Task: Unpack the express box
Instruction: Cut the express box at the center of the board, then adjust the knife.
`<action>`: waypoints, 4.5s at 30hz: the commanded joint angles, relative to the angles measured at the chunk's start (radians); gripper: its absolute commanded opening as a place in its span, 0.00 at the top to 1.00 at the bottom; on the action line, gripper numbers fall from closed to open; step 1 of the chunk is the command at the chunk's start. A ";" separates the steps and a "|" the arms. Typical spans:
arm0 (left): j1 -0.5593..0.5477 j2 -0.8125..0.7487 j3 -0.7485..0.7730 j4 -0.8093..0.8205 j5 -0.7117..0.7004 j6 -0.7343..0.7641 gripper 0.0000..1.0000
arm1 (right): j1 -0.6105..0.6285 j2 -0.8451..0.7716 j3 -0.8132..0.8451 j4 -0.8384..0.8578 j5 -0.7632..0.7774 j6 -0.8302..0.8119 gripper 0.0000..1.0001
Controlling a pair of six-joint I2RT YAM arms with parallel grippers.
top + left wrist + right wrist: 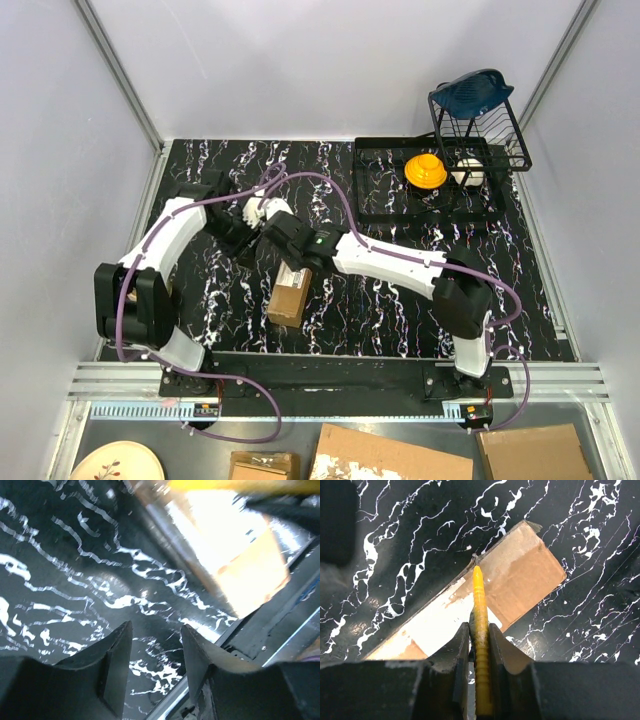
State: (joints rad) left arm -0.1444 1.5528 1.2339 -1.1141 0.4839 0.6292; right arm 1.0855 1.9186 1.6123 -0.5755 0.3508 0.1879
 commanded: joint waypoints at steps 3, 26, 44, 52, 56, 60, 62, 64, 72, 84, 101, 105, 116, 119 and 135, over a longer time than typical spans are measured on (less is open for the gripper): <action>-0.090 0.013 0.113 0.022 0.088 -0.115 0.53 | 0.013 -0.085 0.025 -0.001 -0.047 -0.028 1.00; -0.096 -0.216 0.007 -0.052 0.119 -0.085 0.30 | -0.193 -0.163 -0.150 0.258 -0.089 -0.141 1.00; -0.245 -0.396 0.367 -0.232 0.511 0.193 0.01 | -0.161 -0.646 -0.209 -0.124 -0.918 -0.093 1.00; -0.356 -0.353 0.325 -0.305 0.571 0.300 0.01 | -0.084 -0.616 -0.092 -0.237 -0.823 -0.179 1.00; -0.388 -0.294 0.293 -0.360 0.619 0.346 0.01 | -0.053 -0.615 -0.052 -0.256 -0.760 -0.211 1.00; -0.388 -0.255 0.286 -0.285 0.663 0.276 0.10 | -0.016 -0.621 -0.041 -0.248 -0.699 -0.225 1.00; -0.392 -0.238 0.309 -0.259 0.674 0.238 0.24 | -0.010 -0.618 -0.042 -0.242 -0.670 -0.229 1.00; -0.400 -0.218 0.329 -0.282 0.670 0.234 0.40 | -0.007 -0.621 -0.043 -0.230 -0.651 -0.237 1.00; -0.431 -0.172 0.343 -0.326 0.654 0.250 1.00 | -0.002 -0.602 -0.023 -0.163 -0.622 -0.263 1.00; -0.388 -0.215 0.300 -0.166 0.729 0.123 1.00 | -0.039 -0.844 -0.239 0.070 -0.595 -0.193 0.51; -0.363 -0.260 0.239 0.028 0.845 -0.088 1.00 | -0.130 -0.886 -0.394 0.328 -0.806 -0.124 0.56; -0.357 -0.257 0.237 0.030 0.851 -0.091 1.00 | -0.136 -0.872 -0.425 0.381 -0.829 -0.094 0.70; -0.348 -0.250 0.253 0.039 0.820 -0.114 1.00 | -0.142 -0.846 -0.453 0.418 -0.888 -0.053 1.00; -0.333 -0.252 0.250 0.095 0.674 -0.219 0.52 | -0.145 -0.852 -0.425 0.289 -0.773 -0.117 1.00; -0.331 -0.292 -0.195 0.304 0.032 -0.293 0.01 | -0.303 -0.555 -0.509 0.545 -0.107 -0.289 1.00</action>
State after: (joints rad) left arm -0.4633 1.2449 1.0863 -0.9466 0.6212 0.3710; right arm 0.8452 1.3197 1.0977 -0.2352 0.0994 -0.0742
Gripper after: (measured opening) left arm 0.984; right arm 0.231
